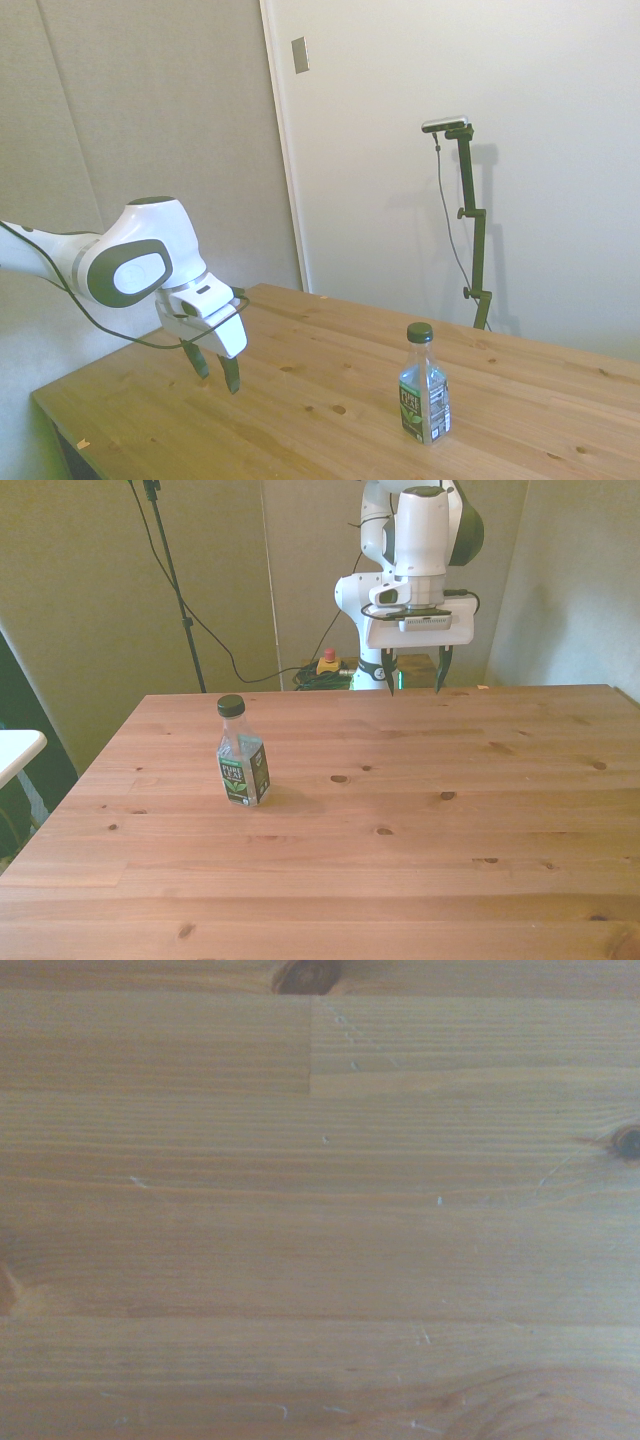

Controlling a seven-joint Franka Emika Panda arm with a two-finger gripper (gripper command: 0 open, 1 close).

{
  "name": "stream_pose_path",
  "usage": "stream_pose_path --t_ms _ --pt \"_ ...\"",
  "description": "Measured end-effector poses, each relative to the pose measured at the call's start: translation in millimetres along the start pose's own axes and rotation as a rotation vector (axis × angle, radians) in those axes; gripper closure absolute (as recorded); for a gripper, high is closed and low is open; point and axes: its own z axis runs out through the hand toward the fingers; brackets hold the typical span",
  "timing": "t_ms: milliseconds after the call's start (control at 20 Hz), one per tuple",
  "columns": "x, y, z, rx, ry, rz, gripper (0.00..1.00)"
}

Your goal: Knock down the bottle

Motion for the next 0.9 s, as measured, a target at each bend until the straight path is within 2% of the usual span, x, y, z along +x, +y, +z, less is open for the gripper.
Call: stream_pose_path --t_ms 150,250,500,700,850,900 --pt "3 1 0 -0.004 0.004 0.008 0.00" --pt "21 7 -3 -0.017 0.029 0.046 0.00" --pt "100 42 -6 -0.056 0.068 0.160 0.00" --pt "160 63 -12 -0.057 0.096 0.249 0.00" --pt "197 67 -29 -0.045 0.141 0.280 0.00" --pt "197 66 -29 -0.050 0.144 0.275 0.00"
